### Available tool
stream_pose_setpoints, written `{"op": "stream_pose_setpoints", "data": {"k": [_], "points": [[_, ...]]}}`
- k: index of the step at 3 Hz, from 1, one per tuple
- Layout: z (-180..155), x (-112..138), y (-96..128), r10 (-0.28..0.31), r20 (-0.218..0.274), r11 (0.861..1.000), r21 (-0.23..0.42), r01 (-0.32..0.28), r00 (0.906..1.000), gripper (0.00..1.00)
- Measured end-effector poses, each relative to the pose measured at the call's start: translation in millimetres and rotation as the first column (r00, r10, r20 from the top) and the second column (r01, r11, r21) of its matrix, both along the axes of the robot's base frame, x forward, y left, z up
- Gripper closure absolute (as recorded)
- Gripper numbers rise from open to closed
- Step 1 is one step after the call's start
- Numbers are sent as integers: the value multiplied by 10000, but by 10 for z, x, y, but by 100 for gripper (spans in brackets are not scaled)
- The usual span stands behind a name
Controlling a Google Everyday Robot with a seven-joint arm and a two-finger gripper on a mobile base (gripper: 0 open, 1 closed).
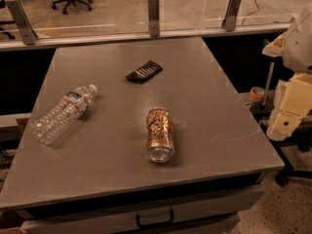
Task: Pick rxbar chocolate
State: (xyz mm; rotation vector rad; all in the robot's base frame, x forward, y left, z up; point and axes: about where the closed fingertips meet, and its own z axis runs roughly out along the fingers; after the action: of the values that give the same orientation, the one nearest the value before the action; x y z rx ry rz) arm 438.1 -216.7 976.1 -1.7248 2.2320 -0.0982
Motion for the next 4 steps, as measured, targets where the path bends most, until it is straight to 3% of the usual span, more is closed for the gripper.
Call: {"op": "stream_pose_setpoints", "data": {"k": [1, 2, 3, 4], "points": [[0, 1, 0, 1, 3, 10000, 2, -1, 10000, 0], [-23, 180, 139, 525, 214, 9970, 559, -536, 9984, 0], [-125, 617, 517, 1377, 680, 9795, 1390, -1461, 9881, 0], [-189, 1129, 1039, 2022, 1392, 9444, 2343, -2306, 9694, 0]]}}
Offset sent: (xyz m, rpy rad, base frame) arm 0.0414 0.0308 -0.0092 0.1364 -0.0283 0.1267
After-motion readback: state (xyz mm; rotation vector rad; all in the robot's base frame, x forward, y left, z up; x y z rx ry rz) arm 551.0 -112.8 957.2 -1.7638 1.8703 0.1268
